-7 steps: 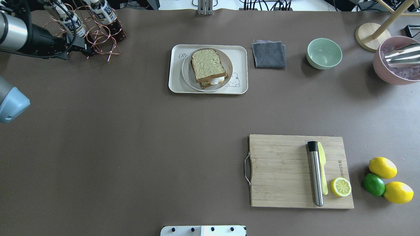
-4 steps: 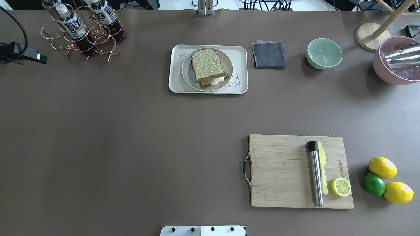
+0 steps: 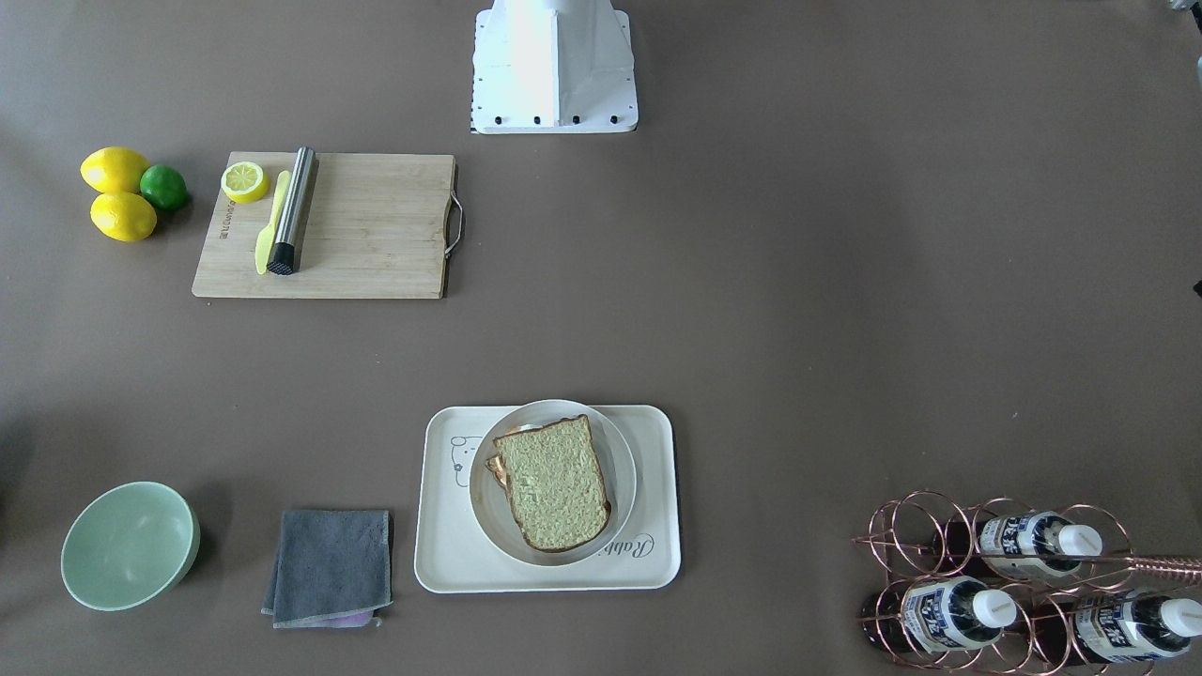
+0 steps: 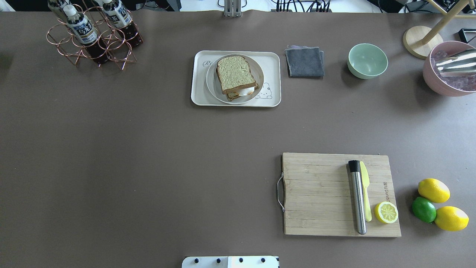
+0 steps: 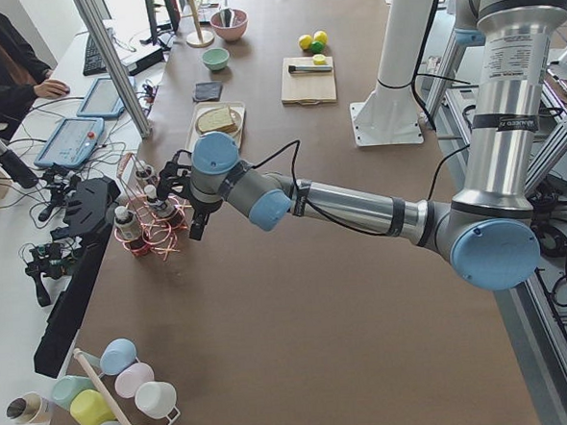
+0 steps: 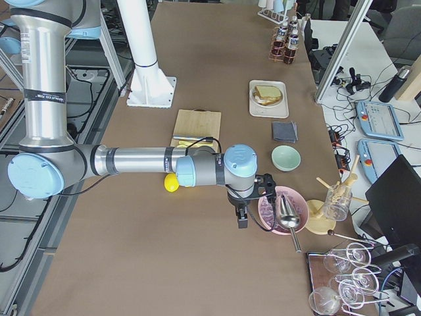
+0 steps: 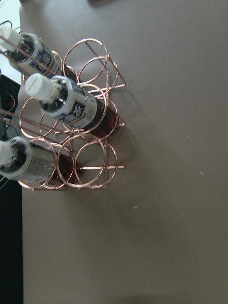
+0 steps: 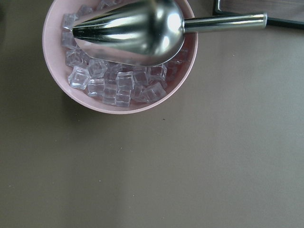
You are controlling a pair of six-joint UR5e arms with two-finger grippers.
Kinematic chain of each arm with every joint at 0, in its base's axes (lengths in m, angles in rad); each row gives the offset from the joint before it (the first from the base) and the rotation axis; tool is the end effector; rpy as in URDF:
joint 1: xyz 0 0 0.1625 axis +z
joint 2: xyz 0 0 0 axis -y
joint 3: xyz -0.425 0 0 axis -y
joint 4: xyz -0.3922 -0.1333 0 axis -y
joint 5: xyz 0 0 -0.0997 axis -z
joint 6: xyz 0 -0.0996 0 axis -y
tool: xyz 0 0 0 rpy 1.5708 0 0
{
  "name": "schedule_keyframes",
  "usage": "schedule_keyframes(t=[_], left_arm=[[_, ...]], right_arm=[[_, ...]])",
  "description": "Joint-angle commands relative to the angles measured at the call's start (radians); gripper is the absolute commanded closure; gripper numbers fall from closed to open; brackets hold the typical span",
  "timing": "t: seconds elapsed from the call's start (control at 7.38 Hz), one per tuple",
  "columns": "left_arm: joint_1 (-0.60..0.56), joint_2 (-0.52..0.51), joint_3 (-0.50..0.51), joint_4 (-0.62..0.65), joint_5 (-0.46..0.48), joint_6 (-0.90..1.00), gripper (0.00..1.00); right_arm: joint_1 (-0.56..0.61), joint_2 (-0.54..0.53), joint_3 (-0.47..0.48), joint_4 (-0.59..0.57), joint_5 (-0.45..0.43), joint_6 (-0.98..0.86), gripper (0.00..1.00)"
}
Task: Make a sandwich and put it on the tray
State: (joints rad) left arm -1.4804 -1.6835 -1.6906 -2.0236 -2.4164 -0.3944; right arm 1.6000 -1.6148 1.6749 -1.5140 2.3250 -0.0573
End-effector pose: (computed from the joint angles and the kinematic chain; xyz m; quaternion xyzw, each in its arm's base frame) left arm -0.0090 -0.5515 0.4825 0.2047 0.4487 0.0062 0.8699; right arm 0.0791 -0.4782 0.6240 0.0702 -0.3649 -0.0345 0.9278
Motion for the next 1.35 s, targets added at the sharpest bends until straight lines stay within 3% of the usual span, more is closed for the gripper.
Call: schedule_keyframes(t=[0.0, 0.27, 0.68, 0.95, 1.22], left_arm=[[-0.161, -0.01, -0.007, 0.231, 0.197, 0.356, 0.02], [-0.166, 0.039, -0.006, 0.295, 0.241, 0.423, 0.02], [-0.152, 0.216, -0.01, 0.284, 0.223, 0.514, 0.02], [-0.152, 0.225, -0.006, 0.295, 0.054, 0.497, 0.02], [-0.146, 0.222, -0.007, 0.295, 0.043, 0.496, 0.02]], right_arm=[[-0.021, -0.036, 0.0, 0.097, -0.006, 0.071, 0.0], [-0.031, -0.039, 0.005, 0.097, -0.007, 0.073, 0.0], [-0.032, -0.054, 0.005, 0.098, -0.047, 0.073, 0.0], [-0.052, -0.069, 0.005, 0.104, -0.047, 0.073, 0.0], [-0.06, -0.073, 0.003, 0.104, -0.047, 0.074, 0.0]])
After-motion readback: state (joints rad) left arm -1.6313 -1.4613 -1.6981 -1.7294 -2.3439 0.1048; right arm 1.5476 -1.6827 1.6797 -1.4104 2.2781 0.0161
